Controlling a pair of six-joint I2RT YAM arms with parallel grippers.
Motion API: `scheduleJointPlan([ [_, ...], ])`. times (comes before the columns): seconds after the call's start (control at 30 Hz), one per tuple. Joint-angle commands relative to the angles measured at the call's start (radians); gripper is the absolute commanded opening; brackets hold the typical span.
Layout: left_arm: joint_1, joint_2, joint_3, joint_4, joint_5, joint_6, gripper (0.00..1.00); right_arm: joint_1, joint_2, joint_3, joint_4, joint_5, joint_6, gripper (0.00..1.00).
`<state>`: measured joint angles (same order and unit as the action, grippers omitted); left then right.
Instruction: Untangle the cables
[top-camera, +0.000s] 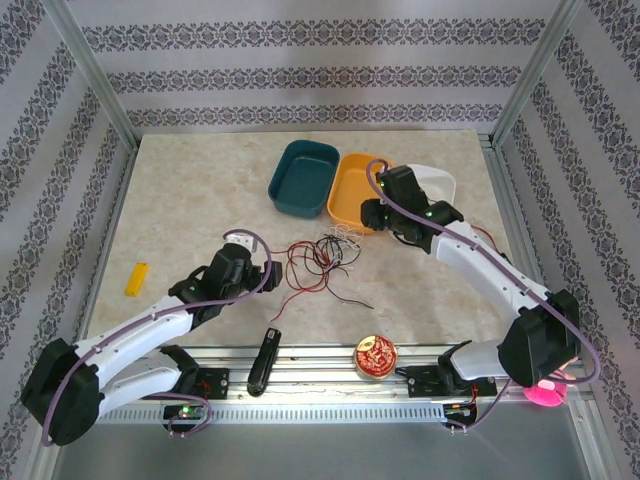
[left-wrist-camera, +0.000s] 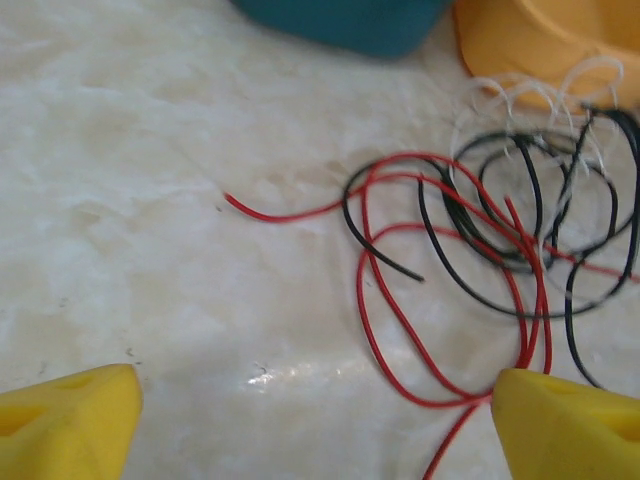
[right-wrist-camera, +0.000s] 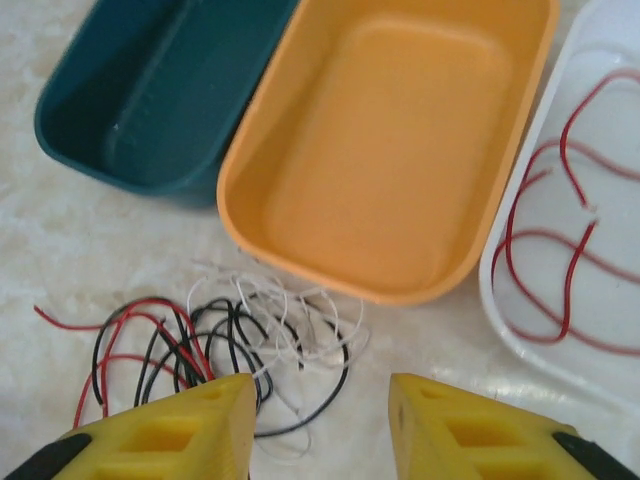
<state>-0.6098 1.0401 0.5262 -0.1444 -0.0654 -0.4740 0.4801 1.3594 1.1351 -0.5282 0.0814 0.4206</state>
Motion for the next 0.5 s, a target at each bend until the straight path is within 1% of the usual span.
scheduleJointPlan([
  [0.0,-0.016,0.091,0.072,-0.144,0.151,0.073,0.84,-0.003,-0.053,-0.067,-0.001,0.053,0.087,0.46],
  [0.13,-0.026,0.236,0.172,-0.236,0.246,0.090,0.73,-0.005,-0.122,-0.109,0.013,0.091,0.086,0.59],
  [0.27,-0.057,0.335,0.245,-0.317,0.265,0.117,0.66,-0.012,-0.178,-0.135,0.025,0.113,0.090,0.77],
  [0.3,-0.068,0.356,0.263,-0.341,0.258,0.127,0.62,-0.014,-0.190,-0.141,0.029,0.116,0.092,0.83],
  [0.33,-0.079,0.374,0.279,-0.362,0.252,0.138,0.58,-0.015,-0.200,-0.148,0.034,0.121,0.096,0.97],
  [0.37,-0.088,0.390,0.290,-0.383,0.246,0.145,0.56,-0.017,-0.210,-0.154,0.038,0.125,0.097,0.98],
  [0.47,-0.121,0.436,0.305,-0.401,0.227,0.158,0.47,-0.018,-0.234,-0.175,0.052,0.149,0.110,0.98],
])
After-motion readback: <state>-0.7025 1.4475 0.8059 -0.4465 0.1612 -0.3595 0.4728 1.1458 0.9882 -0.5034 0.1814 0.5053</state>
